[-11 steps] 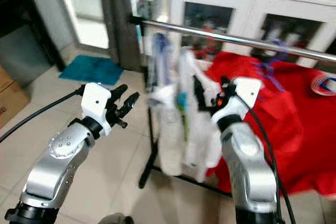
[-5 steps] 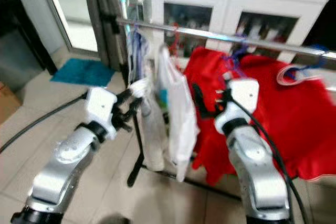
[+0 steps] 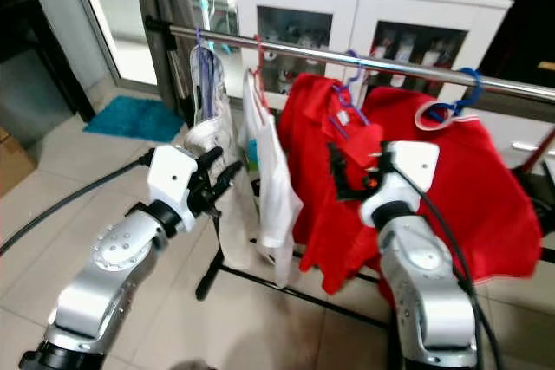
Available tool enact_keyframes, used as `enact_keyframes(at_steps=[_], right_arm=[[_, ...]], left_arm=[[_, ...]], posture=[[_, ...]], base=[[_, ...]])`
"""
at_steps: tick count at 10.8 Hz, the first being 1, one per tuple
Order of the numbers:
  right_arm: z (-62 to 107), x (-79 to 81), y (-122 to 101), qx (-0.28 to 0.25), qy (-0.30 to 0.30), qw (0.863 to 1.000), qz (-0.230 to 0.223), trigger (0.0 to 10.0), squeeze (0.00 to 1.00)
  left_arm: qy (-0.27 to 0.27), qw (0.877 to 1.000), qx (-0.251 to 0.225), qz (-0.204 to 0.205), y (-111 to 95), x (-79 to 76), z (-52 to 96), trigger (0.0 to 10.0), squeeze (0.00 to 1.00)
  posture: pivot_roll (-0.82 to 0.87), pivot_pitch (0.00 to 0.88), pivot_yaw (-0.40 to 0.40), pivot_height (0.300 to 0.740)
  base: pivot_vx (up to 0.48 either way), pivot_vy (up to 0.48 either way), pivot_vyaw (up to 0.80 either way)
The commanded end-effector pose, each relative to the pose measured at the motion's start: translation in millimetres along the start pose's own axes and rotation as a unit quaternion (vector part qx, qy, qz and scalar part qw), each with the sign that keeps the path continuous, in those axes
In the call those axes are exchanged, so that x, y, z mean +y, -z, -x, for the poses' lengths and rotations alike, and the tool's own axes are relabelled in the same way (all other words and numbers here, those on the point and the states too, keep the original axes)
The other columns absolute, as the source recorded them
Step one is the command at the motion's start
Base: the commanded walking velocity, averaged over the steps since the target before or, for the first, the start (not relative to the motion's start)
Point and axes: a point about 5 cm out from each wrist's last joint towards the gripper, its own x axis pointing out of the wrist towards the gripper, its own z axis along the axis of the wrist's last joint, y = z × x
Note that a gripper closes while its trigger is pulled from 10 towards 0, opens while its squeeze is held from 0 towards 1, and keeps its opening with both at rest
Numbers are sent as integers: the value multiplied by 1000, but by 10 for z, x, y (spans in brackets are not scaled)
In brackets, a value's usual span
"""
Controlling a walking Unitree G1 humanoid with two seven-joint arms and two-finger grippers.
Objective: Hang hanger
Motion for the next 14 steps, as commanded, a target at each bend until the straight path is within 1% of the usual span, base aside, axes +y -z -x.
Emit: enact_keyframes(at_steps=[1, 4, 5, 7, 10, 11, 13, 14], right_arm=[[-13, 57, -14, 2, -12, 1000, -5, 10000, 1000], [-12, 57, 0, 1, -12, 1000, 3, 10000, 1000], [-6, 38, 17, 8, -5, 1000, -2, 10000, 1000], [-12, 5, 47, 15, 5, 1000, -1, 10000, 1000], [-22, 7, 72, 26, 9, 1000, 3, 10000, 1000], [-30, -1, 79, 30, 11, 999, 2, 10000, 1000], [-47, -21, 67, 28, 16, 999, 5, 10000, 1000], [-48, -29, 61, 26, 19, 999, 7, 10000, 1000]], left_arm=[[-7, 1000, -2, -5, -18, 39, 12, 10000, 0], [-5, 1000, -1, -4, -12, 31, 14, 10000, 0], [-16, 1000, 5, 16, 1, 44, 6, 10000, 0], [-21, 1000, 6, 6, -4, 56, -13, 10000, 0], [-22, 1000, 0, 18, -33, 78, -20, 10000, 0], [-22, 1000, 0, 19, -34, 78, -20, 10000, 0], [-21, 1000, -1, 21, -35, 75, -24, 10000, 0], [-20, 1000, -1, 22, -36, 77, -25, 10000, 0]], posture=[[132, 0, 15, 740], [130, 0, 19, 740], [129, 0, 20, 740], [129, 0, 20, 740], [130, 0, 17, 740], [131, 0, 16, 740], [132, 0, 15, 740], [131, 0, 15, 740]], base=[[0, -277, 0], [0, -274, 0], [0, 0, 0], [0, 0, 0], [0, 0, 0], [0, 0, -419], [0, 0, -800], [0, 0, 0]])
